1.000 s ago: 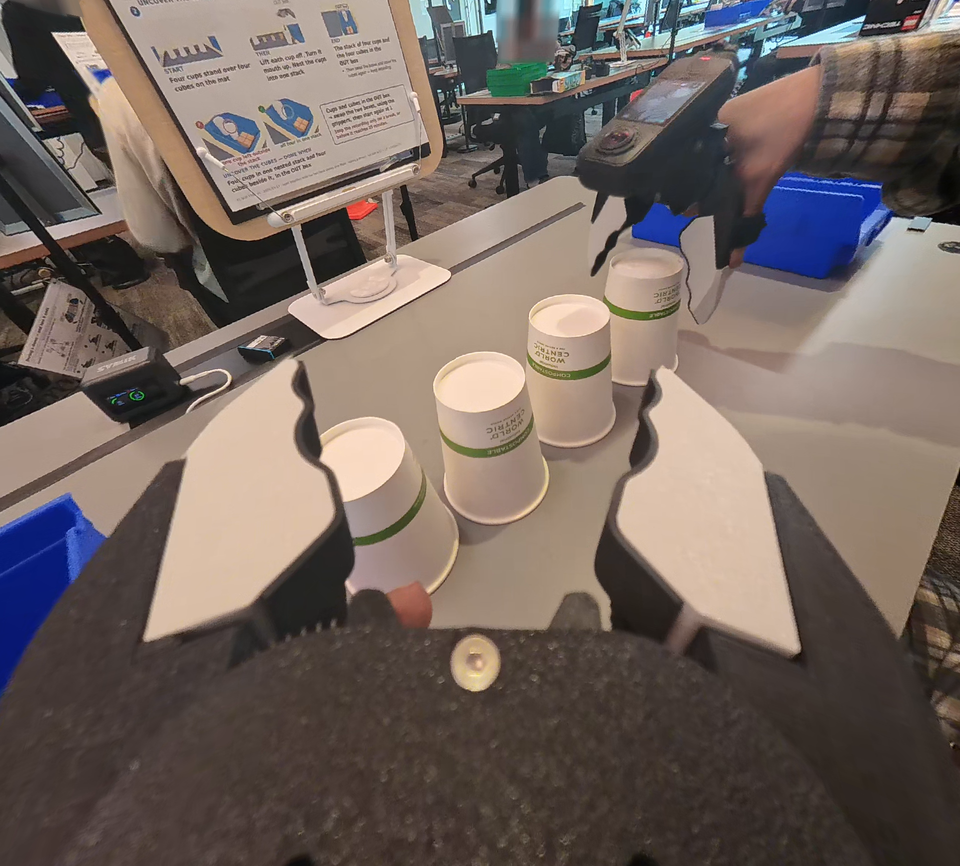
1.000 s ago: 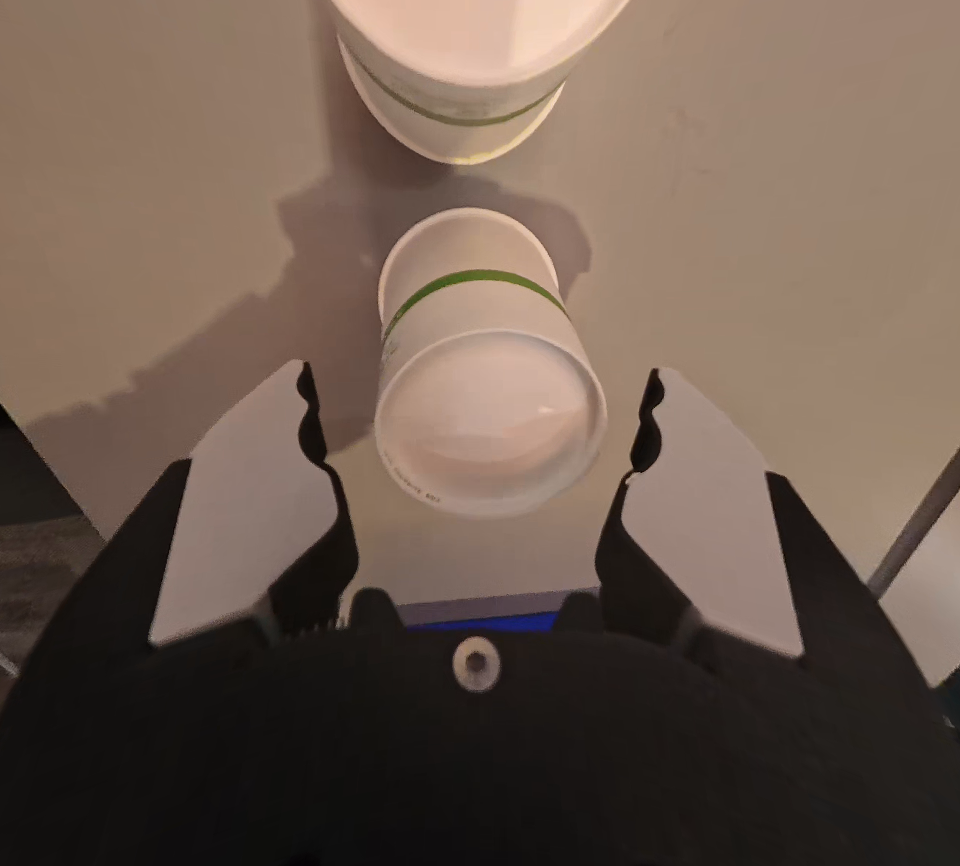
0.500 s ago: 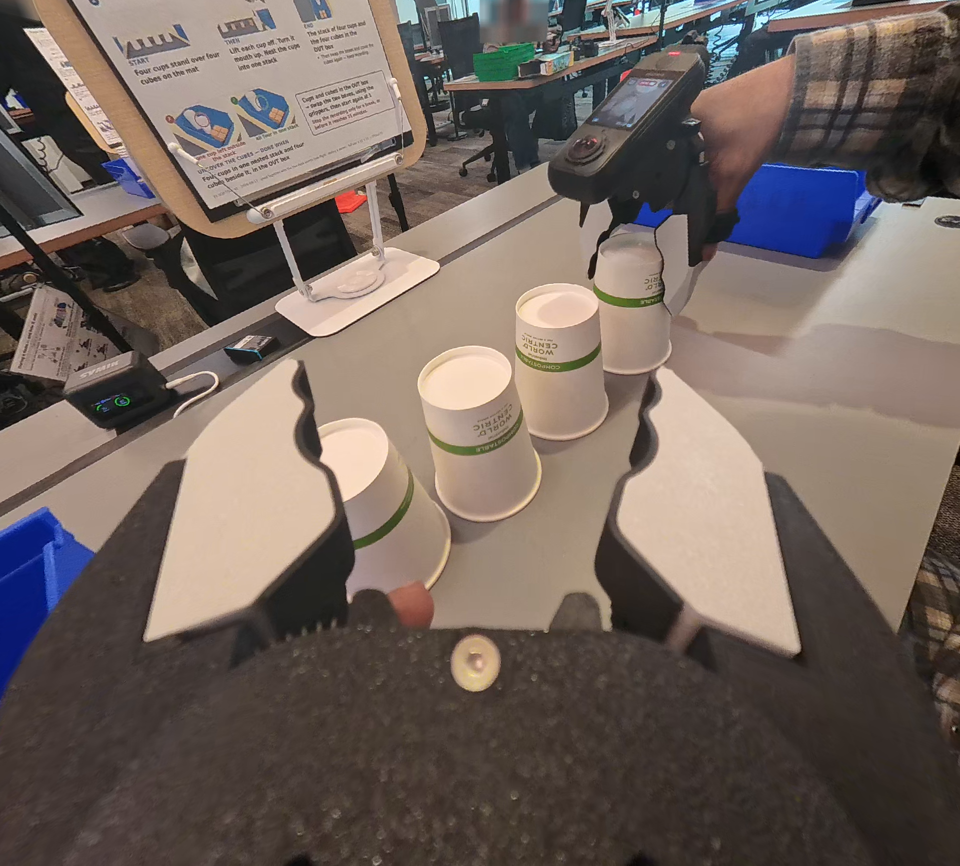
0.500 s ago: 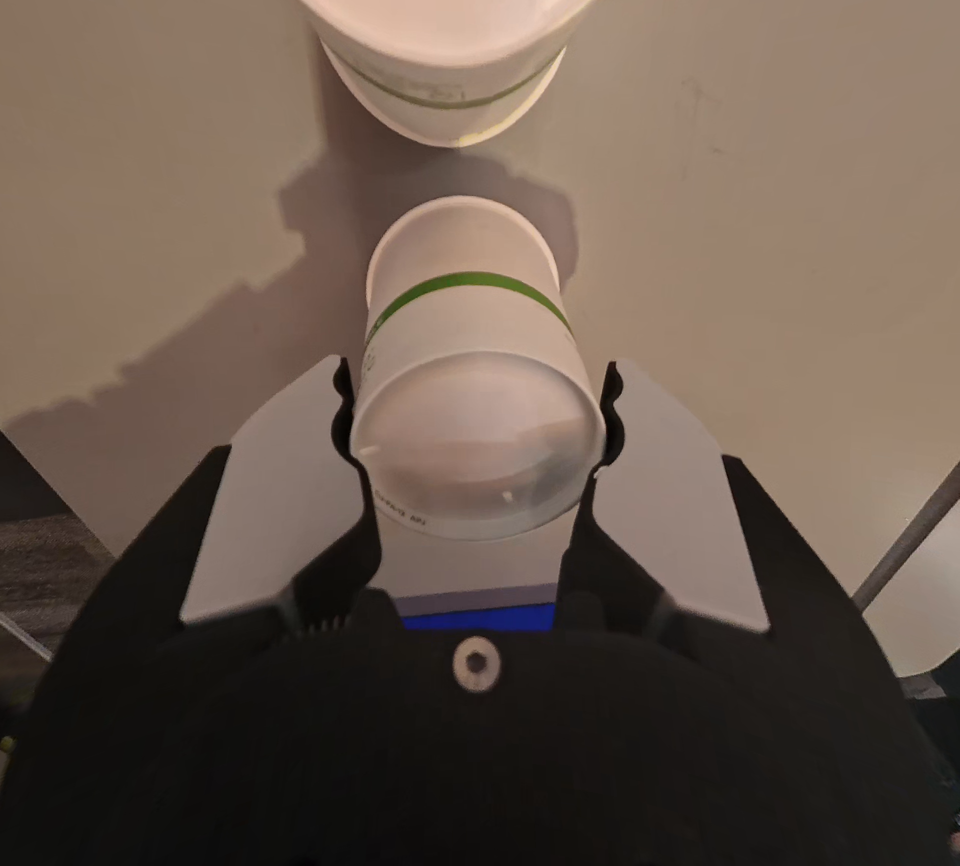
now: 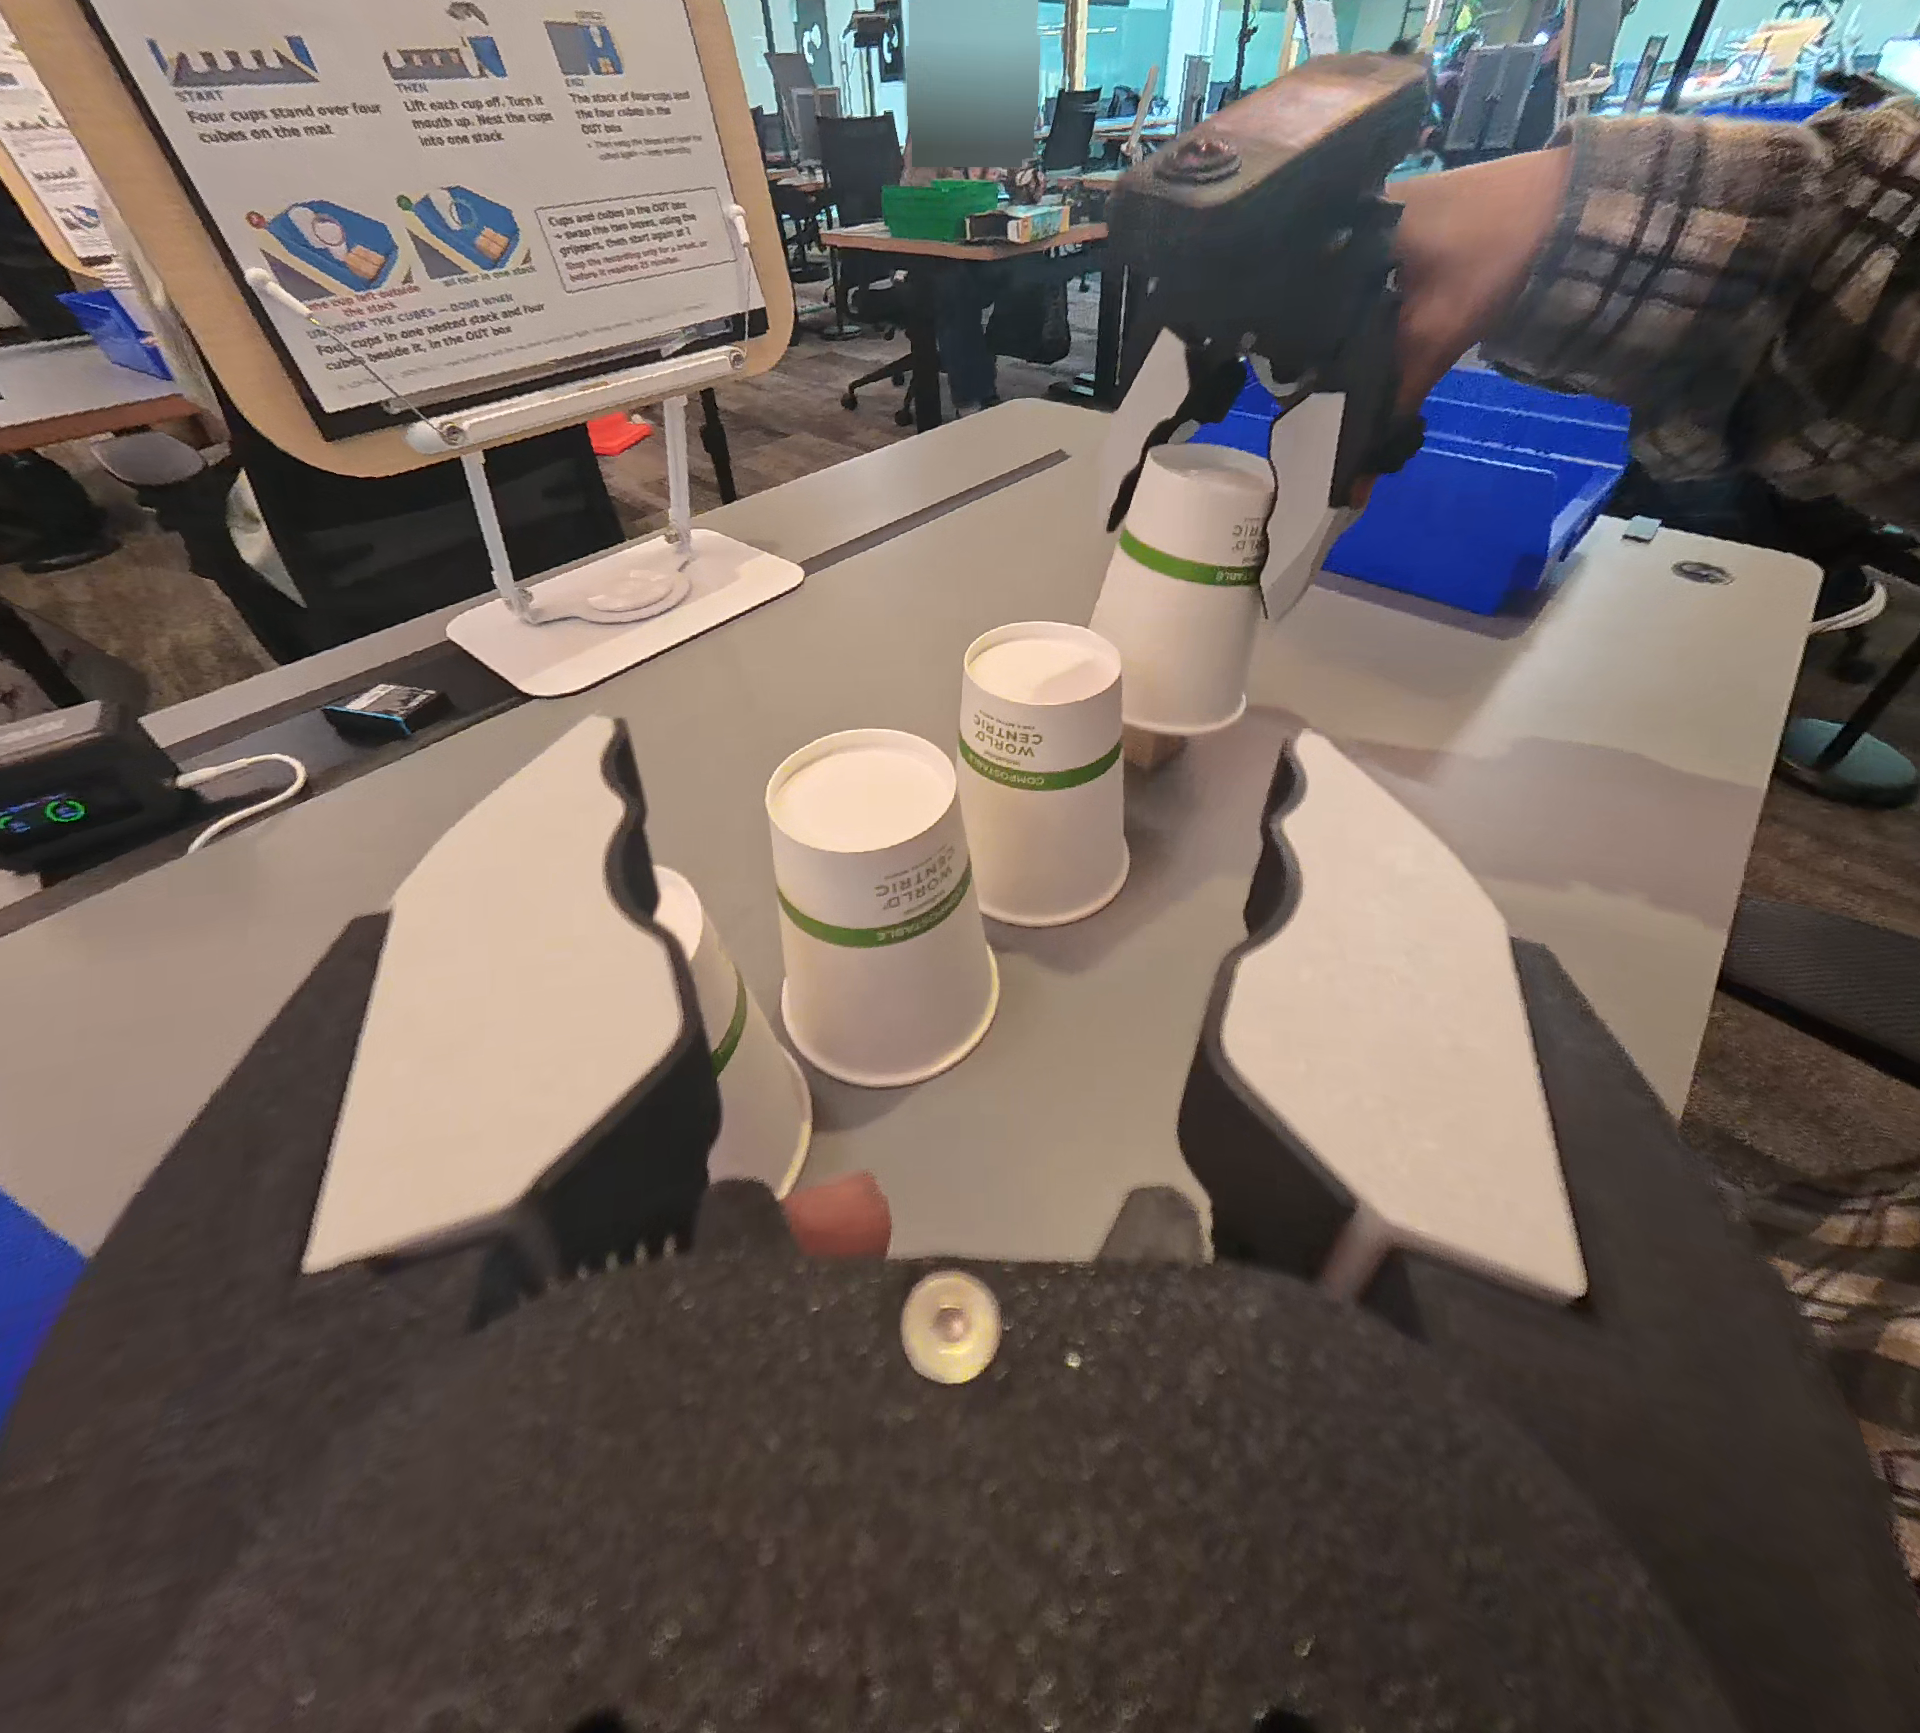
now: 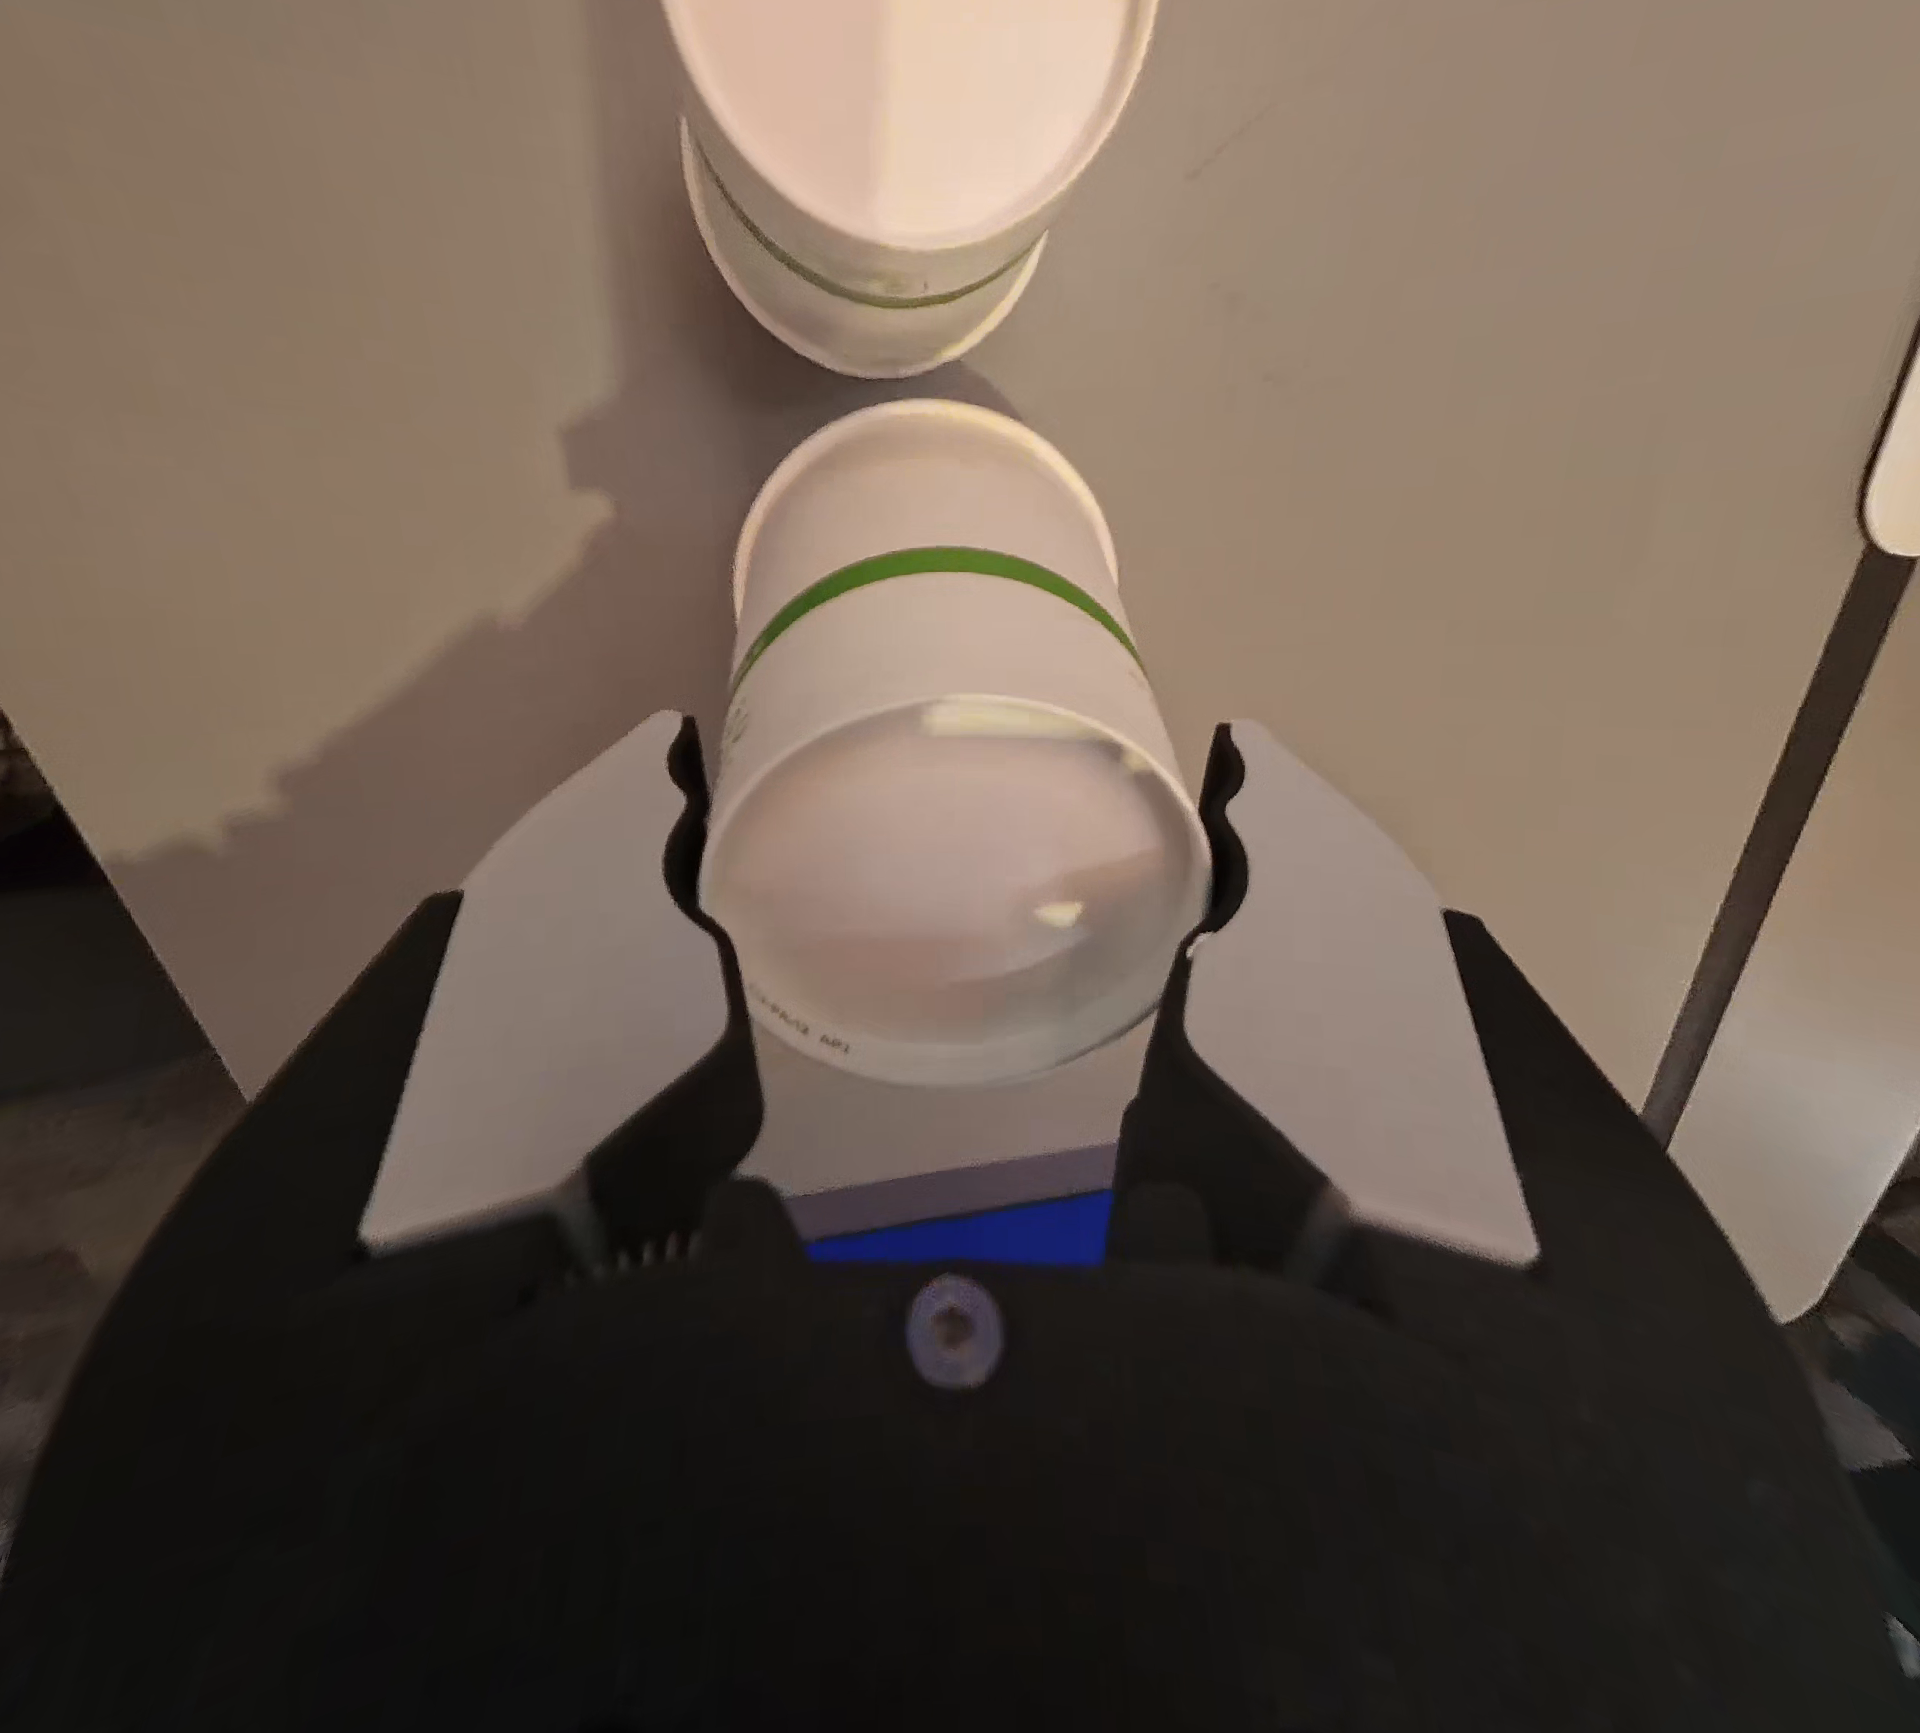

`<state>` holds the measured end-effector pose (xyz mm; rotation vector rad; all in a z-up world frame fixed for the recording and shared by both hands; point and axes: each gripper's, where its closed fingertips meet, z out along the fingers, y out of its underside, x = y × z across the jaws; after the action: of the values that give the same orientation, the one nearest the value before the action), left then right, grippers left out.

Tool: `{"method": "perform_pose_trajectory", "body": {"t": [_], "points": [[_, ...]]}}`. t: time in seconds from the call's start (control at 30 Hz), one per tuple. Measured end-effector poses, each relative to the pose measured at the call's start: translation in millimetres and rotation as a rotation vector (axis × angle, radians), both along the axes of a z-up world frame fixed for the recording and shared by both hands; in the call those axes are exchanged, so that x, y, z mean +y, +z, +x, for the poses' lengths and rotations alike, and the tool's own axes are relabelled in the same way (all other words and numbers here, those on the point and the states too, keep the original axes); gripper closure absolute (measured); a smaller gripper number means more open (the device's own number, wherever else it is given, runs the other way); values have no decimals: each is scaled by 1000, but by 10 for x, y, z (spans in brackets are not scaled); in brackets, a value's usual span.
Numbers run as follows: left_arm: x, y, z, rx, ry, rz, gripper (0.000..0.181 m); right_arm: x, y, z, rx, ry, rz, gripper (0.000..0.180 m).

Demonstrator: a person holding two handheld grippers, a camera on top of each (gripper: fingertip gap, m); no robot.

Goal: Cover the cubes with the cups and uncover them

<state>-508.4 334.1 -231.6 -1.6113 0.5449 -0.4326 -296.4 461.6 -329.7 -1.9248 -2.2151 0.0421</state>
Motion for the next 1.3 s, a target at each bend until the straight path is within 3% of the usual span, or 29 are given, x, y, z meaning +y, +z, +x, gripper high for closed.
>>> {"method": "perform_pose_trajectory", "body": {"t": [0.47,0.6,0.77,0.87,1.0,1.17,1.3], "points": [[-43,-13,120,-37,-59,-17,71,-63,466,94,197,-35,68,89],[-63,-1,136,-82,-90,-29,74,-165,783,91,482,-83,82,89],[-110,-25,336,-216,-214,-101,84,-480,1105,-64,1038,-129,8,90],[-171,-41,543,-314,-321,-152,91,-736,1062,-249,1251,-111,-69,89],[-247,-107,779,-368,-415,-214,97,-1004,922,-520,1399,-97,-150,89],[-319,-164,925,-361,-473,-258,107,-1224,703,-776,1423,-71,-165,89],[-385,-183,940,-371,-521,-309,127,-1302,653,-899,1431,-48,-129,89]]}}
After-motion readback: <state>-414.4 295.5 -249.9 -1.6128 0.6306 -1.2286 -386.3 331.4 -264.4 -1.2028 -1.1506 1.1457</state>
